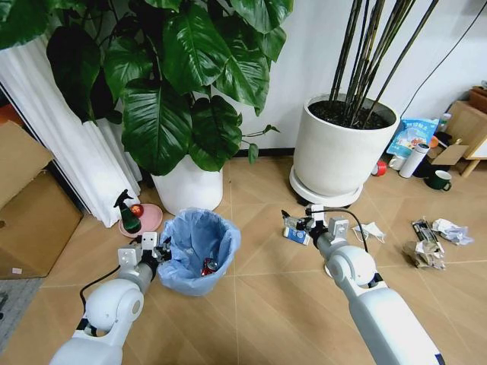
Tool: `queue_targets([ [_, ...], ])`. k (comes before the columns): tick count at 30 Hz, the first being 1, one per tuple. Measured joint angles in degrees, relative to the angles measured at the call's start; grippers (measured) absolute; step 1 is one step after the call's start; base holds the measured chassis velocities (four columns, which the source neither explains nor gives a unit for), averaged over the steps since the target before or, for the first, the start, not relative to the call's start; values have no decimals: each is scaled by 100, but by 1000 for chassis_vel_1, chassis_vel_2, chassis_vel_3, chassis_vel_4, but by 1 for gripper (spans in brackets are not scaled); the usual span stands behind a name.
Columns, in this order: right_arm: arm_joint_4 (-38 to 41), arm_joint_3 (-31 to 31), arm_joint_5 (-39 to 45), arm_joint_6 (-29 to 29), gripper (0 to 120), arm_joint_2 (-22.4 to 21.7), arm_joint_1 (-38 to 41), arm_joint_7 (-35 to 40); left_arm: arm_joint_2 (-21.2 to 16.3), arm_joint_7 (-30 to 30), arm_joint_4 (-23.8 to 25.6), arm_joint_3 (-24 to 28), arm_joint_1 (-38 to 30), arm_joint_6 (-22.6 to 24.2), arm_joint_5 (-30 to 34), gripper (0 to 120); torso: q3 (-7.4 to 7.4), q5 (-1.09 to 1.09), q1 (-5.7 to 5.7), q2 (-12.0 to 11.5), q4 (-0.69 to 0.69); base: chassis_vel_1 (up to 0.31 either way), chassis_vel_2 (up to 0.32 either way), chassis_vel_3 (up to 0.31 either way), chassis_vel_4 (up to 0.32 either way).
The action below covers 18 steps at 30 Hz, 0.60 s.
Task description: Pick up the trash bin and place the garbage on the floor into it.
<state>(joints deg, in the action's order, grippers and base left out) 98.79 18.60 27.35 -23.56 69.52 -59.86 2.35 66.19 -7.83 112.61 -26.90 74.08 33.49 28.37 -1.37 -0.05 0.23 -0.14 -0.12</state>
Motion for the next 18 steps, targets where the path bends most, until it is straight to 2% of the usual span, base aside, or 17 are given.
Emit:
queue_targets([
  [18, -2, -38, -97, 1, 100, 103, -73, -17, 7, 91, 53, -48, 103, -43, -38, 0, 0, -1, 0, 0, -1, -63, -66, 65, 66],
])
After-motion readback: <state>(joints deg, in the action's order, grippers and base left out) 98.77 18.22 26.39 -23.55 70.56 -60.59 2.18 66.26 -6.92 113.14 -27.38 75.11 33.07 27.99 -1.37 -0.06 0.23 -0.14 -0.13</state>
